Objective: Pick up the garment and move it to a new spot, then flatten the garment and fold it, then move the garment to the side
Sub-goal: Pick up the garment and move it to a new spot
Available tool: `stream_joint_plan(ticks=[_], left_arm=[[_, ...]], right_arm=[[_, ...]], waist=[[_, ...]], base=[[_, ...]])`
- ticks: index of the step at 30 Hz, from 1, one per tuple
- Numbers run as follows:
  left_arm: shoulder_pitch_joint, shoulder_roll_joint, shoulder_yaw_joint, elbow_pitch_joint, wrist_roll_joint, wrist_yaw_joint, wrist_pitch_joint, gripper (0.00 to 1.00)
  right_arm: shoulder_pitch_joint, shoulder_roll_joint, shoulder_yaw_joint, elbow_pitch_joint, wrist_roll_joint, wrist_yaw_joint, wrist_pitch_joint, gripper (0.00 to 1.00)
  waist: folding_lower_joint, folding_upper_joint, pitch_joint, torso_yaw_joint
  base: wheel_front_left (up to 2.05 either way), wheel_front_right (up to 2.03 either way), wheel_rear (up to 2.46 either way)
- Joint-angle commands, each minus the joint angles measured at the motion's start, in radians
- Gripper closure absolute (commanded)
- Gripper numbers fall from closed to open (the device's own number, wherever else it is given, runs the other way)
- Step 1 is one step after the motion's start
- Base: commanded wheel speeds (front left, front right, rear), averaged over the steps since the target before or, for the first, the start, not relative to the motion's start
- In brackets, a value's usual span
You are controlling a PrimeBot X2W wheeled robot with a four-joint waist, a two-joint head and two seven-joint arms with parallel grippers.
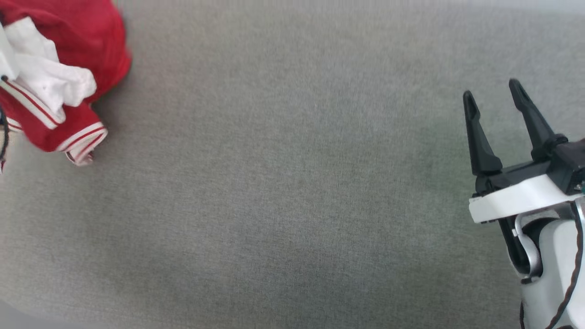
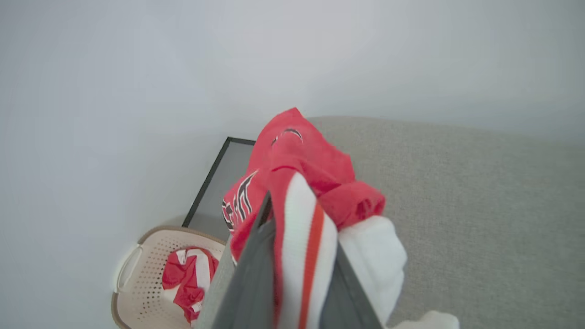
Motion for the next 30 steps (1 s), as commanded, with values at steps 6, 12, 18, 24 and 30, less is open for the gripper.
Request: stream_joint_plan(ticks=[6, 12, 18, 24, 30], left_arm=[[0.008, 0.055, -0.071, -0.204, -0.032, -0.002, 0.063, 1.0], [0.047, 0.079, -0.104, -0.399, -0.05, -0.002, 0.15, 1.0], [0.116, 0.102, -0.122, -0.668, -0.074, 0.023, 0.275, 1.0], [0.173, 0.11, -0.142, -0.924, -0.101, 0.056, 0.405, 1.0], [0.215, 0.091, -0.176, -1.109, -0.132, 0.087, 0.507, 1.0]], right_arm=[[0.026, 0.026, -0.026, 0.018, 0.001, 0.0, -0.026, 0.0], [0.041, 0.045, -0.043, 0.029, 0.005, 0.0, -0.041, 0.0], [0.052, 0.064, -0.069, 0.031, -0.002, 0.0, -0.058, 0.0], [0.062, 0.076, -0.111, 0.034, 0.002, 0.0, -0.074, 0.0], [0.076, 0.095, -0.141, 0.036, 0.0, 0.0, -0.087, 0.0]], waist=[[0.0, 0.0, -0.101, -0.004], [0.0, 0.0, -0.136, -0.026], [0.0, 0.0, -0.161, -0.081], [0.0, 0.0, -0.166, -0.155], [0.0, 0.0, -0.155, -0.241]], base=[[0.0, 0.0, 0.0], [0.0, 0.0, 0.0], [0.0, 0.0, 0.0], [0.0, 0.0, 0.0], [0.0, 0.0, 0.0]])
